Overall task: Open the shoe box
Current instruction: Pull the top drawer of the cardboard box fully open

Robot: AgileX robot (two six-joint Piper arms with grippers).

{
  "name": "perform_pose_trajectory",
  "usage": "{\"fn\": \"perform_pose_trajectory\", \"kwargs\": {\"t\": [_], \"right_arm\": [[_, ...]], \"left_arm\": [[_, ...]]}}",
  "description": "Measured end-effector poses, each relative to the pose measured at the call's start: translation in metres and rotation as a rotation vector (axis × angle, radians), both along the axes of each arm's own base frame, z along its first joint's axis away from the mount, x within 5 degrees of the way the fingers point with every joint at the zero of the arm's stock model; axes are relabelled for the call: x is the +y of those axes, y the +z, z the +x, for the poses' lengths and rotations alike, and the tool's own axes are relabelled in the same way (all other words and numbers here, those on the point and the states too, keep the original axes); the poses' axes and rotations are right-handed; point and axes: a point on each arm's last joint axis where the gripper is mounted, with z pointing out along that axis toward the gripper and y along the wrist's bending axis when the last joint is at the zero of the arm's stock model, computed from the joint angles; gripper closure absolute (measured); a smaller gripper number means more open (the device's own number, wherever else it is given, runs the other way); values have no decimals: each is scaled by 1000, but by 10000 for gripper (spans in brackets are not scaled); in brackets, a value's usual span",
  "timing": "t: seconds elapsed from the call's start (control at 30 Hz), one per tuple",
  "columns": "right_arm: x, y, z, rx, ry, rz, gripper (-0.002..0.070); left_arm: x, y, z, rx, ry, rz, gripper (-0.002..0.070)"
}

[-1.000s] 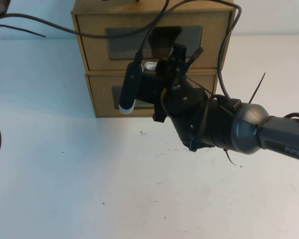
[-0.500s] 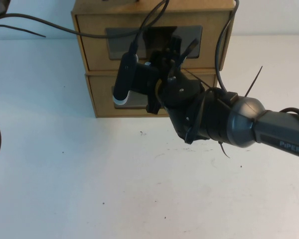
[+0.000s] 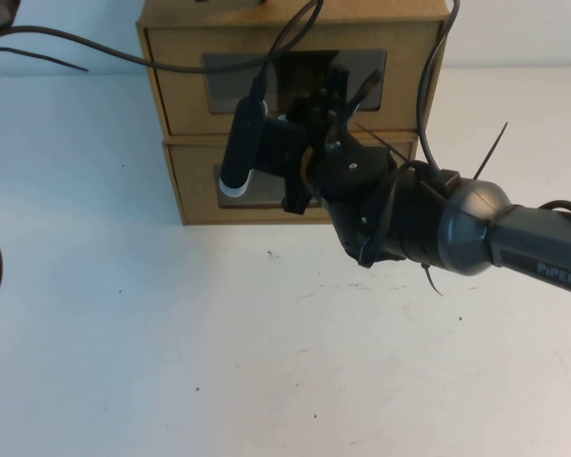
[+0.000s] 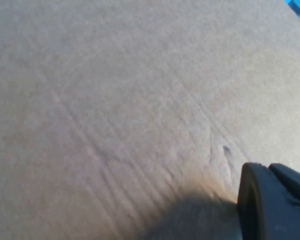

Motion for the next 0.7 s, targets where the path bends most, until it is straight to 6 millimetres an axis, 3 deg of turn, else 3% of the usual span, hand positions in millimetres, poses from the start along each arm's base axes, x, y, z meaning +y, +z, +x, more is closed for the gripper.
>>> {"fn": "perform_pose_trajectory", "kwargs": {"t": [0.53, 0.7], "right_arm": [[0, -1, 0, 11, -3, 9, 660], [0, -1, 0, 11, -3, 9, 666]], "left_arm": [[0, 0, 0, 1, 4, -1, 679], [0, 0, 0, 1, 4, -1, 679]]}}
